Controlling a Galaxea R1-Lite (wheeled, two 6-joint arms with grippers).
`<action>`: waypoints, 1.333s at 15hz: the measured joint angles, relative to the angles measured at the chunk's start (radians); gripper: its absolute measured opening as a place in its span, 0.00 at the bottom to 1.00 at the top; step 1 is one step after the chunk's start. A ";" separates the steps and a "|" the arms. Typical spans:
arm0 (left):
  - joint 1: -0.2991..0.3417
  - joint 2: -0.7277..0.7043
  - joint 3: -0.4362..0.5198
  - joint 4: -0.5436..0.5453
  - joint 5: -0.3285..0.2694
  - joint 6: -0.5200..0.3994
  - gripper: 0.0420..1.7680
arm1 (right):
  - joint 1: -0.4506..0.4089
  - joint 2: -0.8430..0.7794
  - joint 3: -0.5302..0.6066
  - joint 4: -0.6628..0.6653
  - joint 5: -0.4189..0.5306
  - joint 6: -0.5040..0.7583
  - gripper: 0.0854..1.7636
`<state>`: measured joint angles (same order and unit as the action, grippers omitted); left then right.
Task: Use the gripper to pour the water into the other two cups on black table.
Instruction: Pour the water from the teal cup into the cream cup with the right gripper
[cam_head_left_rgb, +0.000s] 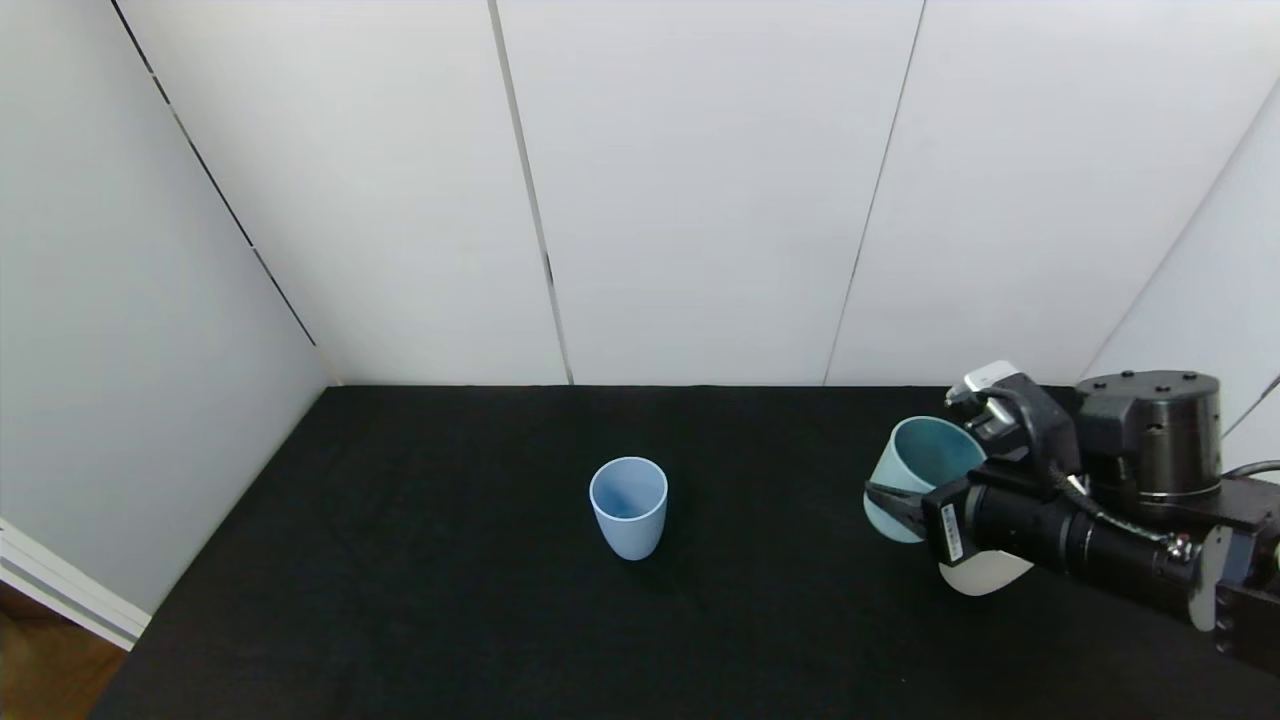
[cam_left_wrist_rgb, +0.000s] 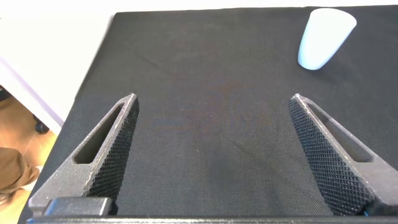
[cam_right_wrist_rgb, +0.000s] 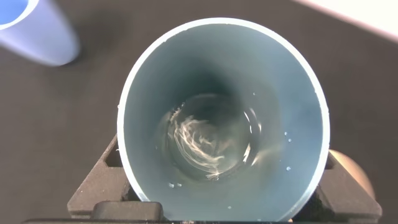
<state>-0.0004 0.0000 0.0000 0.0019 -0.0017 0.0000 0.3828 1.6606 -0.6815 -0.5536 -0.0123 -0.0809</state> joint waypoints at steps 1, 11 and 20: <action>0.000 0.000 0.000 0.000 0.000 0.000 0.97 | -0.029 -0.026 -0.027 0.048 0.000 -0.020 0.67; 0.000 0.000 0.000 0.000 0.000 0.000 0.97 | -0.350 -0.140 -0.091 0.172 0.004 -0.381 0.67; 0.000 0.000 0.000 0.000 0.000 0.000 0.97 | -0.439 -0.127 -0.056 0.197 -0.001 -0.687 0.67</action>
<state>0.0000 0.0000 0.0000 0.0023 -0.0017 0.0000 -0.0566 1.5340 -0.7379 -0.3564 -0.0134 -0.7677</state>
